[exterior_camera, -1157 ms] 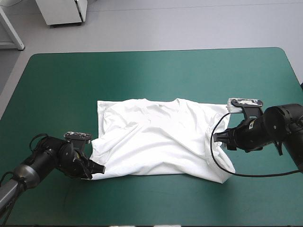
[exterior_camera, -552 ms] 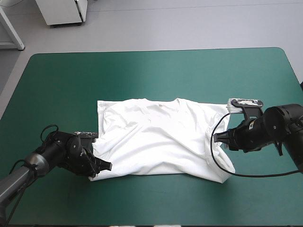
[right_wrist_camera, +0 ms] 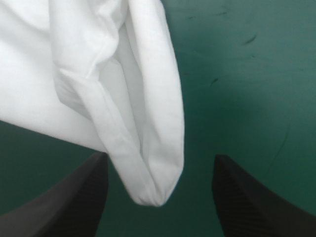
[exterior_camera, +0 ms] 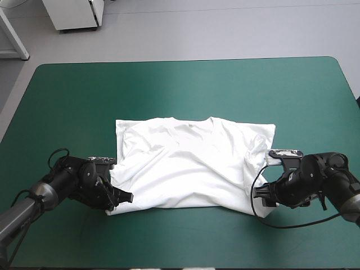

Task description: Fold the cloth

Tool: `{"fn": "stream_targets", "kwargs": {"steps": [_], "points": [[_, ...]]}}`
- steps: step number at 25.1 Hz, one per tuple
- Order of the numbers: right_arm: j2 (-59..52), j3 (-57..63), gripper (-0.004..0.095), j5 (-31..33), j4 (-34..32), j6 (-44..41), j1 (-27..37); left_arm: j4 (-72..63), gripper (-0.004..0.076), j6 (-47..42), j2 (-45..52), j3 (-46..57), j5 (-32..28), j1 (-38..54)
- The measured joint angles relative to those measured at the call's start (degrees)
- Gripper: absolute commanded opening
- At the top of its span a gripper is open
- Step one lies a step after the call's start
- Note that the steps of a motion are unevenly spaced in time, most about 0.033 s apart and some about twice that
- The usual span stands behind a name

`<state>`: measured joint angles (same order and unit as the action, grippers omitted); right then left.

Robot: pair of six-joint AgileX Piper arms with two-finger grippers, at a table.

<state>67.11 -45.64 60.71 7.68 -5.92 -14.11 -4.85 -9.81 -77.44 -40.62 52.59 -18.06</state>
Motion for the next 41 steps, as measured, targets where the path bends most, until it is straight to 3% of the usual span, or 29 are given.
{"fn": "stream_targets", "kwargs": {"steps": [9,11,12,13,14,18,23,29,41], "points": [[9.1,2.1,0.0298,-4.6,-1.4,-2.0,0.0,0.0,-0.0009,0.0,0.0,0.0,-0.1,0.0],[10.6,2.1,0.0211,-4.7,-2.0,-3.0,0.0,0.0,-0.0009,-0.2,0.0,0.0,-0.1,0.0],[10.9,2.1,0.007,-4.7,-2.3,-3.2,0.0,0.0,-0.0009,-0.2,0.0,0.0,-0.1,0.0],[11.0,2.1,0.0005,-4.9,-2.7,-3.3,0.0,0.0,-0.0009,-0.2,0.0,0.0,-0.1,0.0],[11.1,2.1,-0.0016,-4.9,-2.7,-3.3,0.0,0.0,-0.0009,-0.2,0.0,0.0,-0.2,0.0],[11.2,2.0,-0.0019,-4.7,-2.1,-3.3,0.0,0.0,-0.0009,-0.1,0.0,0.0,-0.2,0.0],[8.1,-4.4,-0.0019,1.0,-2.1,-3.3,0.0,2.5,-0.0009,0.0,0.0,-3.0,1.6,0.0],[5.1,-16.3,-0.0019,3.8,-2.1,-3.4,0.0,4.3,-0.0009,3.6,2.4,-15.6,3.7,0.0],[10.1,-24.6,-0.0019,-4.7,-10.1,-5.0,0.0,7.3,-0.0009,5.9,-3.9,-28.5,-4.2,0.0]]}}
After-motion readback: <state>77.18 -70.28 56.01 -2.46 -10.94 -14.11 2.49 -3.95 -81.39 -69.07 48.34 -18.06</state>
